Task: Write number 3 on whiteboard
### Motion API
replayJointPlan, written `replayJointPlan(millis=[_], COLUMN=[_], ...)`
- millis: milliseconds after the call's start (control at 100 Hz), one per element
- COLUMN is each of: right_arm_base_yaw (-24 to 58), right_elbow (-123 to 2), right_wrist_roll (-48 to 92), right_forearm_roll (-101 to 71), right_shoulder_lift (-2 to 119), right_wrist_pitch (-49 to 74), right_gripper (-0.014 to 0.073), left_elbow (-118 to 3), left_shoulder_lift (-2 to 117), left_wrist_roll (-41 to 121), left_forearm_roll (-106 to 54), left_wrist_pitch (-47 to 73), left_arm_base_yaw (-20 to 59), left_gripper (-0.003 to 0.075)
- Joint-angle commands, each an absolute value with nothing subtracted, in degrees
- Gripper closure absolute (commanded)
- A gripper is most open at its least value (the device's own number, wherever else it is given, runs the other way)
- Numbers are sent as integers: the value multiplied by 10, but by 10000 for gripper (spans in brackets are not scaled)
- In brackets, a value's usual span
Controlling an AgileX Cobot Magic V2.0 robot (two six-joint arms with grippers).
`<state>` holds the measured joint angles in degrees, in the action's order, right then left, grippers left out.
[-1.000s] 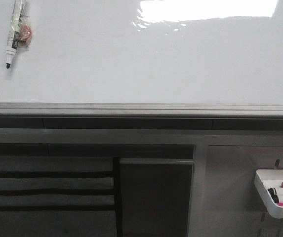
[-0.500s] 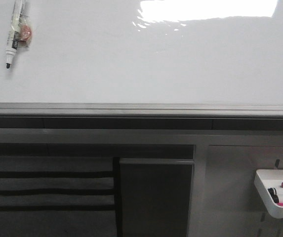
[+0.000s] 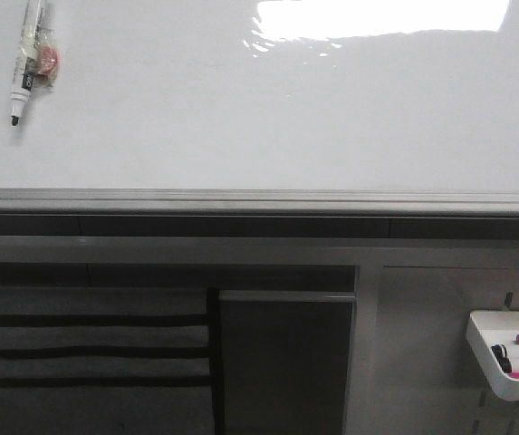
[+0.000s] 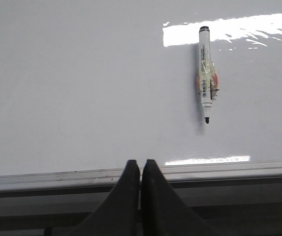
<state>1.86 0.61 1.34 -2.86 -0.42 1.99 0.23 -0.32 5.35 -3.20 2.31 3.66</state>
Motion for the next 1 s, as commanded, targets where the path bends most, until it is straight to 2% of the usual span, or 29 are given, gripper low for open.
replayJointPlan(millis=[0,490,660,850,990], right_arm_base_yaw=[16,16,16,16,16], right_elbow=[21,17,-46,-151,-228], right_wrist_roll=[18,0,0,15,48], right_forearm_roll=[-28,-79,-103,-103,-101], right_shoulder_lift=[-13,-13,-13,20,91], right_wrist_pitch=[-22,-7,52,129,164], right_gripper=[663,663,663,663,663], left_elbow=[6,6,-11,-119,-223], left_shoulder_lift=[-18,-18,-18,5,71], left_wrist_roll=[48,48,48,48,48], left_forearm_roll=[-32,-32,-46,-75,-75], left_wrist_pitch=[-22,-28,-31,81,188], left_arm_base_yaw=[41,41,41,41,41], left_gripper=[741,741,741,741,741])
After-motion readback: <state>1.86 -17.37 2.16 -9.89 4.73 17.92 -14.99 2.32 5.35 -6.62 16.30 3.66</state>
